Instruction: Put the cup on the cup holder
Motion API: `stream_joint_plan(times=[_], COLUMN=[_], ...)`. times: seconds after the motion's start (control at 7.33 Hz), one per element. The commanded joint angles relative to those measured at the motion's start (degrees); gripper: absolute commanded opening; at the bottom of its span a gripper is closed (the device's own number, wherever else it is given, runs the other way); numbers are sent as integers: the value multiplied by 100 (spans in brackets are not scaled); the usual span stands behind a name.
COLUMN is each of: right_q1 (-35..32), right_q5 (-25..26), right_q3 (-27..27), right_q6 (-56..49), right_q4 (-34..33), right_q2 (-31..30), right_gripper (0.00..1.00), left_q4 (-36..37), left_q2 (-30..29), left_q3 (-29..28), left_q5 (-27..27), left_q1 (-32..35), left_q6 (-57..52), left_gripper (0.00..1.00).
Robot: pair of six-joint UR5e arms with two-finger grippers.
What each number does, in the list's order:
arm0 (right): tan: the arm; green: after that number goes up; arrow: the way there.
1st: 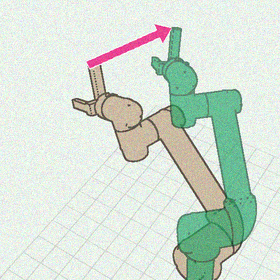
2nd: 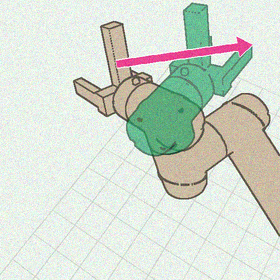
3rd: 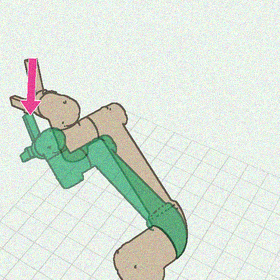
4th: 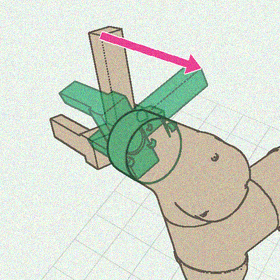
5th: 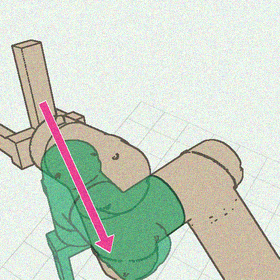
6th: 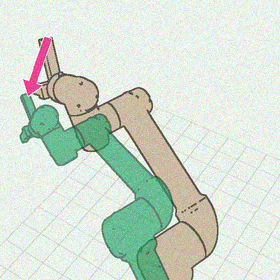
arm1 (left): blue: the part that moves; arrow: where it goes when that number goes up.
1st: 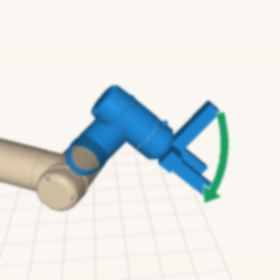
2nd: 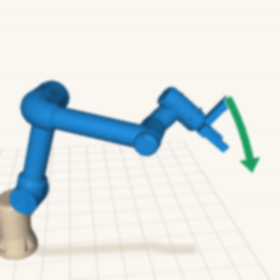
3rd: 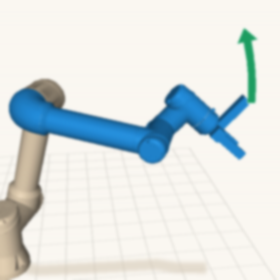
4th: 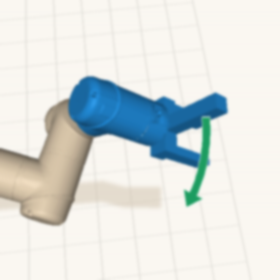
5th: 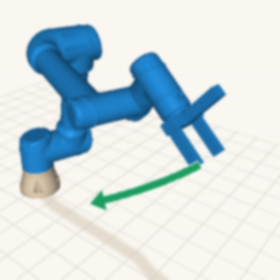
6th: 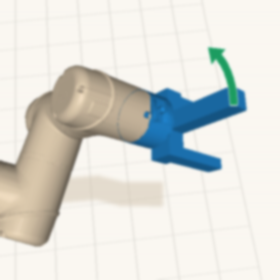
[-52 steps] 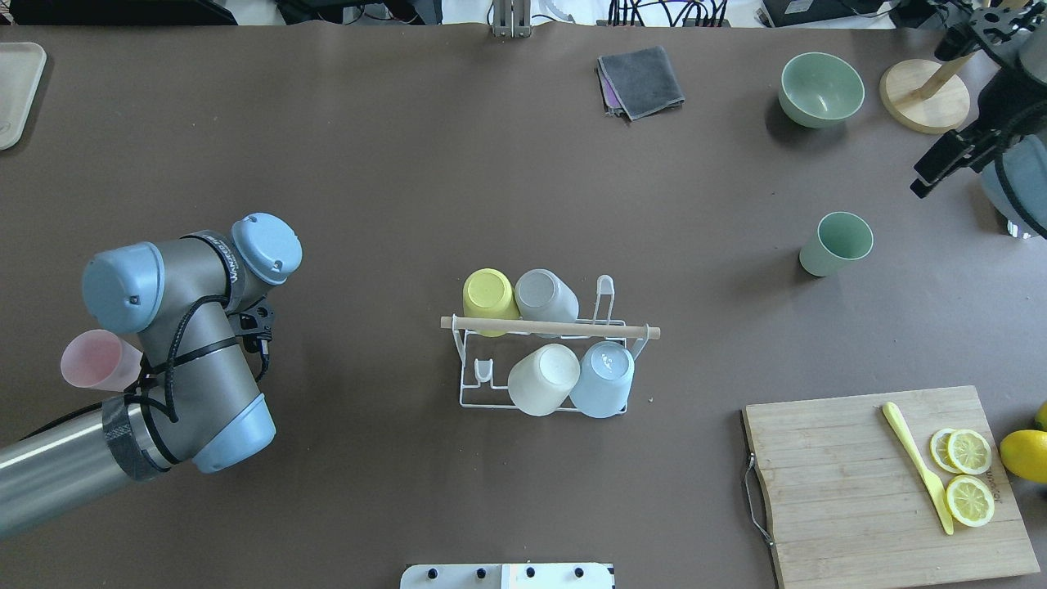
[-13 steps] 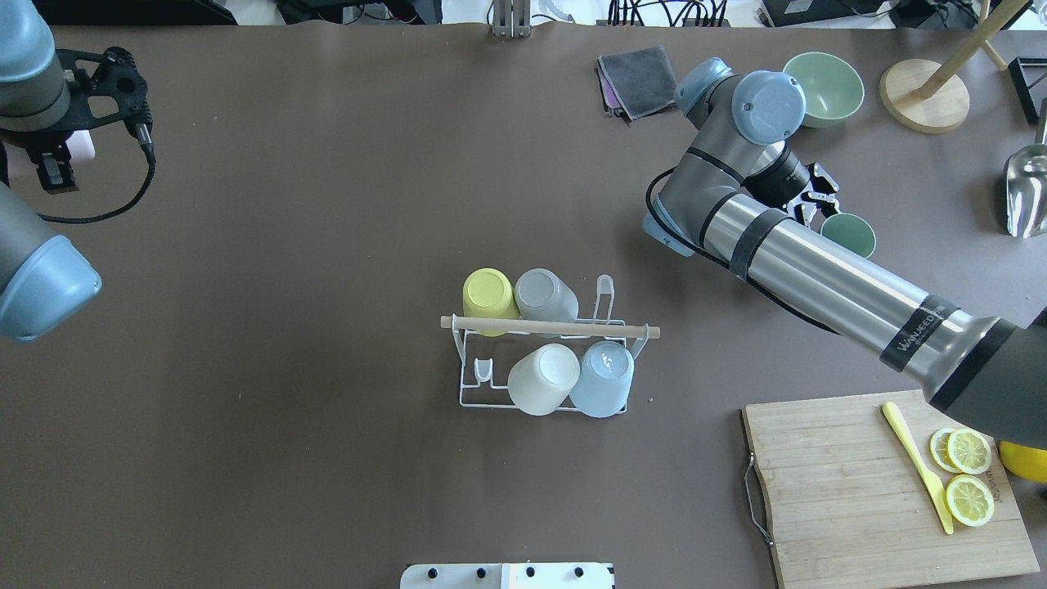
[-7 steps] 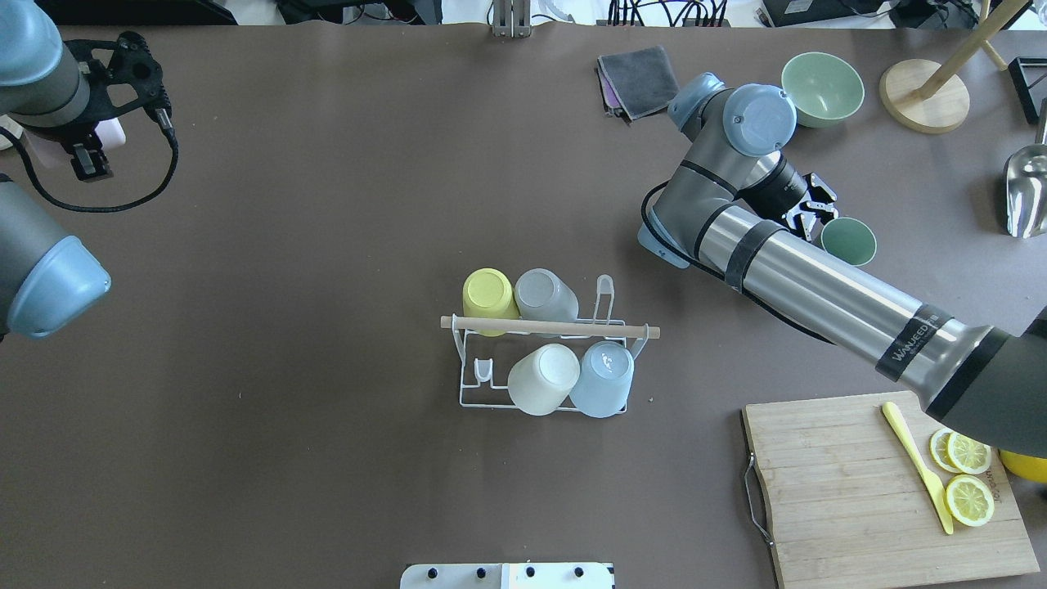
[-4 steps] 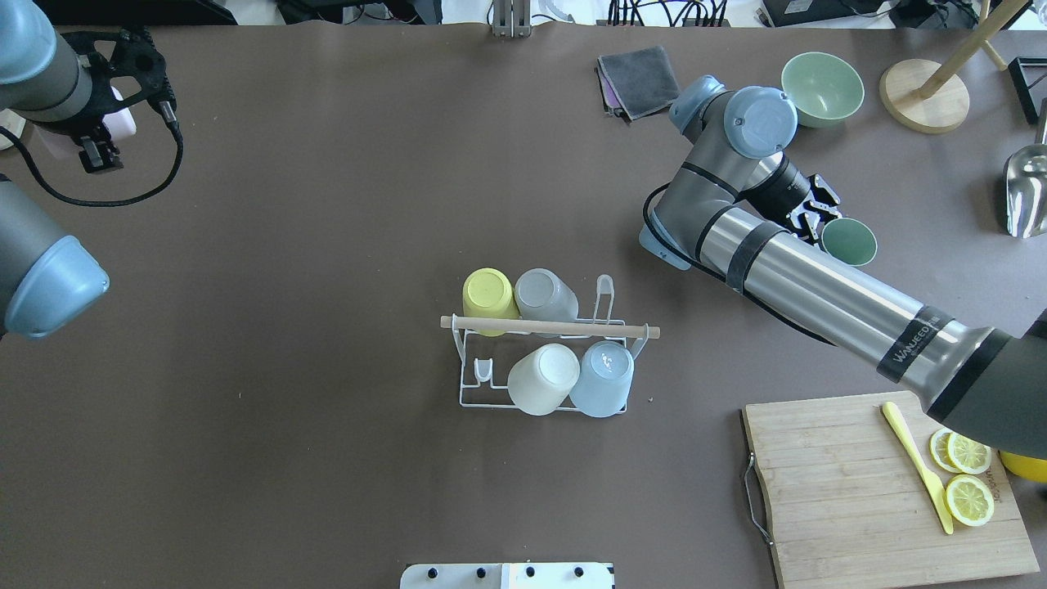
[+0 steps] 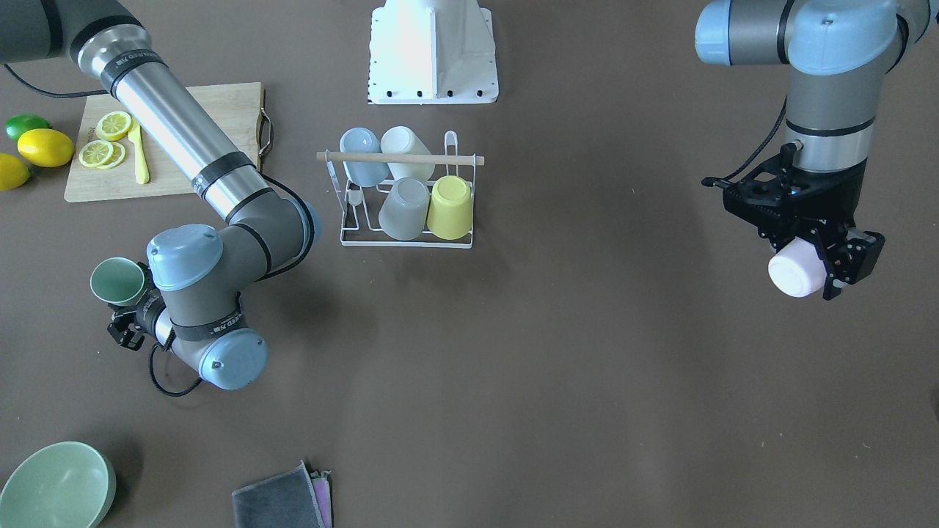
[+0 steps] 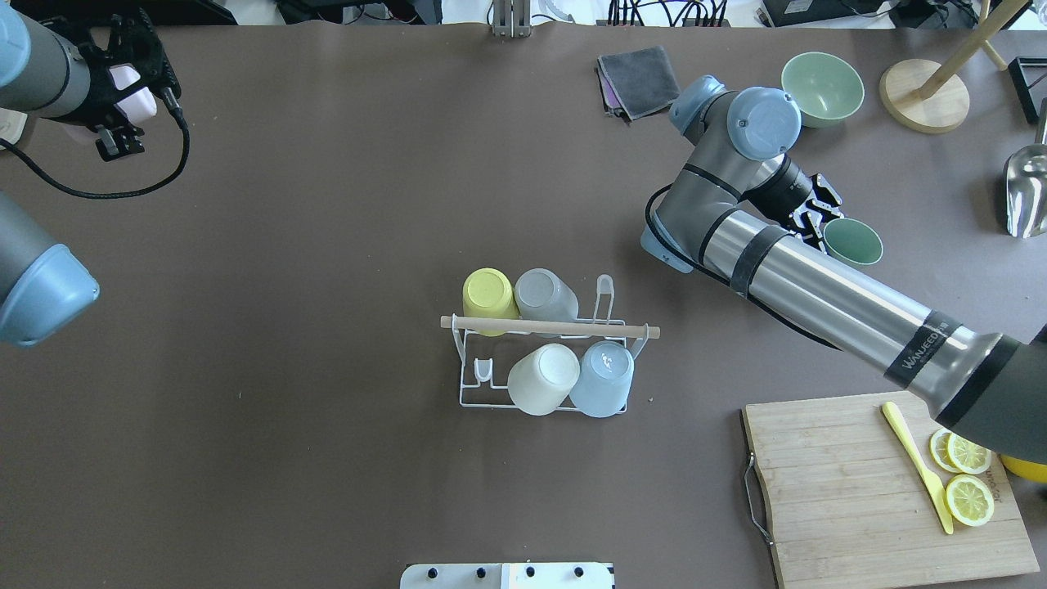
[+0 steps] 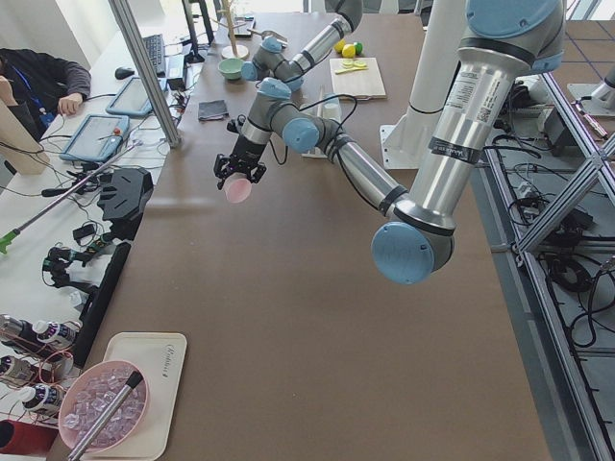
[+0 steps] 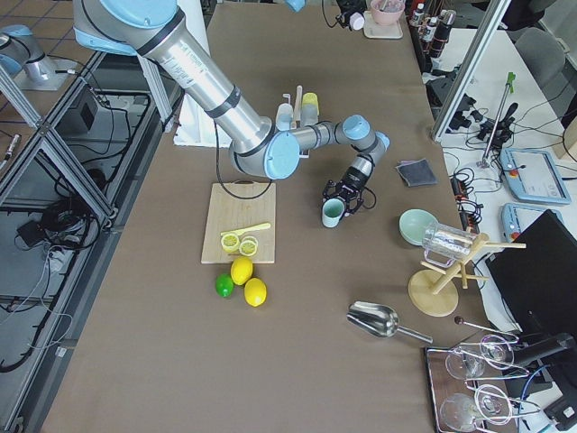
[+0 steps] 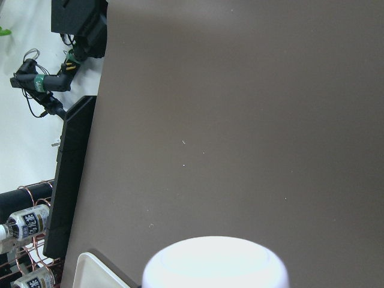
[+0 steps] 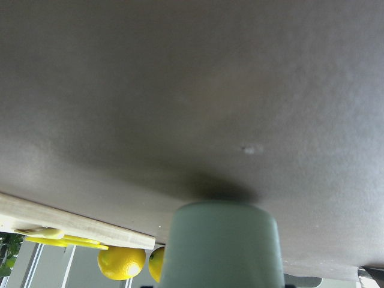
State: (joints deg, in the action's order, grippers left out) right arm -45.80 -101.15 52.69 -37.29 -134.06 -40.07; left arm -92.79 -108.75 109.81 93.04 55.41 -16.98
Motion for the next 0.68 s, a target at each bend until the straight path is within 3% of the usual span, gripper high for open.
stream_joint_plan(times=[0.0, 0.14, 0.27, 0.55], right_q1=[-43, -130, -279, -490], right_q5=[-44, -97, -202, -256], right_q3=[1133, 1513, 1830, 2786], right_q6=[29, 55, 38, 29], right_q4=[-199, -209, -313, -594], right_q2=[-612, -625, -607, -642], right_gripper=[27, 27, 20, 18], left_q4=[-1244, -1798, -2422, -3574], left_q2=[335, 450, 564, 776], left_q3=[14, -3, 5, -3], left_q5=[21, 212, 345, 364], left_q1=[-108, -205, -319, -548], left_q6=[431, 676, 1070, 1555], left_gripper=[27, 27, 27, 27])
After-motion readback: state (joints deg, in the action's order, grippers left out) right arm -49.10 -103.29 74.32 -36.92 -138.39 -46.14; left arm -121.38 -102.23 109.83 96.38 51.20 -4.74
